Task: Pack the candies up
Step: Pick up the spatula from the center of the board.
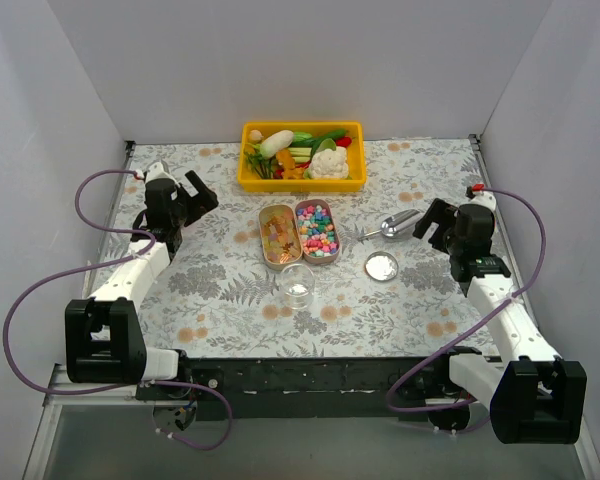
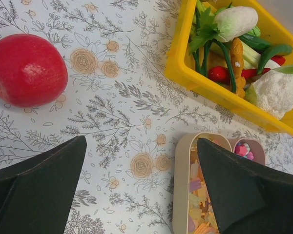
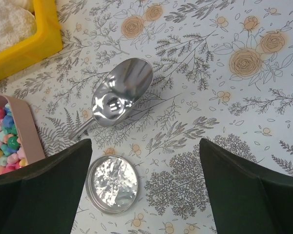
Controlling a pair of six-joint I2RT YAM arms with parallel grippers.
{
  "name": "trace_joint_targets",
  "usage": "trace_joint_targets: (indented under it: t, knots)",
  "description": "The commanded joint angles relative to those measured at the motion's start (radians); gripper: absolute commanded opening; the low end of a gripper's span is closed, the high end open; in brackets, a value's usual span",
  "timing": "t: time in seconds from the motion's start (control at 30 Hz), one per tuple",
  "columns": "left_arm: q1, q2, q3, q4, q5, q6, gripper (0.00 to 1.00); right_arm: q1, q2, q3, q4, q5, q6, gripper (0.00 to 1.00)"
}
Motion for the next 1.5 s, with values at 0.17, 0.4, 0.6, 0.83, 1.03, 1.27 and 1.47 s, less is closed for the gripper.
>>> trace_joint_targets:
  t: [0.17,0.4,0.6,0.83,1.03,1.27,1.47]
  knots:
    - [0.004,-0.012,0.013,-0.002,0.140,0.033,0.98,0.001,-0.012,0.121,-0.069,-0.034,-0.077,0.99]
    - [0.004,0.031,0.078,-0.068,0.197,0.005,0.98,0.005,0.000,0.254,-0.274,-0.097,-0.145,0.93]
    - [0.004,0.039,0.125,-0.110,0.318,-0.004,0.98,0.174,-0.034,0.257,-0.376,-0.022,-0.070,0.81]
    - [0.002,-0.007,0.090,-0.076,0.380,-0.035,0.98,0.271,-0.066,0.112,-0.384,0.013,0.105,0.66]
    - [0.002,-0.033,0.066,-0.070,0.410,-0.041,0.98,0.280,0.023,0.105,-0.276,-0.019,0.313,0.63]
    - [0.002,-0.030,0.090,-0.070,0.427,-0.059,0.98,0.343,0.268,0.291,-0.263,0.132,0.498,0.58]
    - [-0.016,-0.003,0.112,-0.070,0.438,-0.052,0.98,0.344,0.532,0.493,-0.325,0.177,0.536,0.58]
